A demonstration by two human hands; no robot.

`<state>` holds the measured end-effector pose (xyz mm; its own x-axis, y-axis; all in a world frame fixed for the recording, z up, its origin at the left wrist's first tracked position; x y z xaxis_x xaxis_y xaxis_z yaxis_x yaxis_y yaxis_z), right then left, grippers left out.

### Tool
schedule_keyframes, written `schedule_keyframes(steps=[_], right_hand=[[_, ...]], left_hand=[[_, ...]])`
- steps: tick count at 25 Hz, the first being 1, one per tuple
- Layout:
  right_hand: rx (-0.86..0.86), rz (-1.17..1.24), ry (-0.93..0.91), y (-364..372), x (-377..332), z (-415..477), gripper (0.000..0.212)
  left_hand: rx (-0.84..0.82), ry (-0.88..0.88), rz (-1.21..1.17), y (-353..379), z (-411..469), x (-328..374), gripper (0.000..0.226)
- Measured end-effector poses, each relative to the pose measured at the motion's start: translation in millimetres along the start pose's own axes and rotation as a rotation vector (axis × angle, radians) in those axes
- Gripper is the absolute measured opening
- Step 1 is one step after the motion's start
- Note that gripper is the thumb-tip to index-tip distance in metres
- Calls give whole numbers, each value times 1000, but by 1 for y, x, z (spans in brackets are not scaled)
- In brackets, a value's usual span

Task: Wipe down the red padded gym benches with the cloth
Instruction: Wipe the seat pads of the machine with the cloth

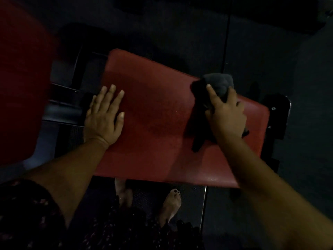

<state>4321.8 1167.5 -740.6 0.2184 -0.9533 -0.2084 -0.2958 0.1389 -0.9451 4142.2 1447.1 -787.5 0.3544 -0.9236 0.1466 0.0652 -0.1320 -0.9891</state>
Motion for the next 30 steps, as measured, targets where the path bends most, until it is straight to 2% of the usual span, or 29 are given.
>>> schedule_keyframes(steps=[3,6,13,16,19,21,23,25,28,30], right_hand=[[-37,24,15,0,-11,33,65],[-35,62,3,2,-32,22,67],[-96,147,-183,55,-53,-152,92],[-193,137,-202,78,-48,-230,80],[-266,120,-228,86,-44,-262,71],[-261,72,-313,85,-49,-252,73],[-239,29,-482,78,-65,-227,75],[-181,1,-588,66,-80,-183,68],[-130,-89,-474,39,-91,-90,77],[-128,-113,-321,25,-93,-27,72]], left_hand=[[18,12,1,0,0,1,58],[44,16,3,-2,-1,0,56],[62,26,19,-1,-2,0,53],[75,33,7,1,-1,0,52],[92,45,-4,1,-1,1,52],[90,33,2,0,-2,1,52],[81,21,7,-1,-3,0,53],[71,20,8,-2,-3,-1,54],[55,24,1,-1,-3,0,53],[42,27,-6,-1,-1,2,51]])
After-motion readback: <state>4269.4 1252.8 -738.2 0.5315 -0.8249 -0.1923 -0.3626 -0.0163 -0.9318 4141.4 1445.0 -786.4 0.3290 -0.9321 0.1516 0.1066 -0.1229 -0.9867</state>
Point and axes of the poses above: each hand's wrist, its own z-axis towards the middle knuckle, its own y-axis out of the palm, x = y × z, the point moved 9 cm from there along z, towards the middle knuckle, and after that the axes turned 11 degrees about z, right-handed, at the moved point
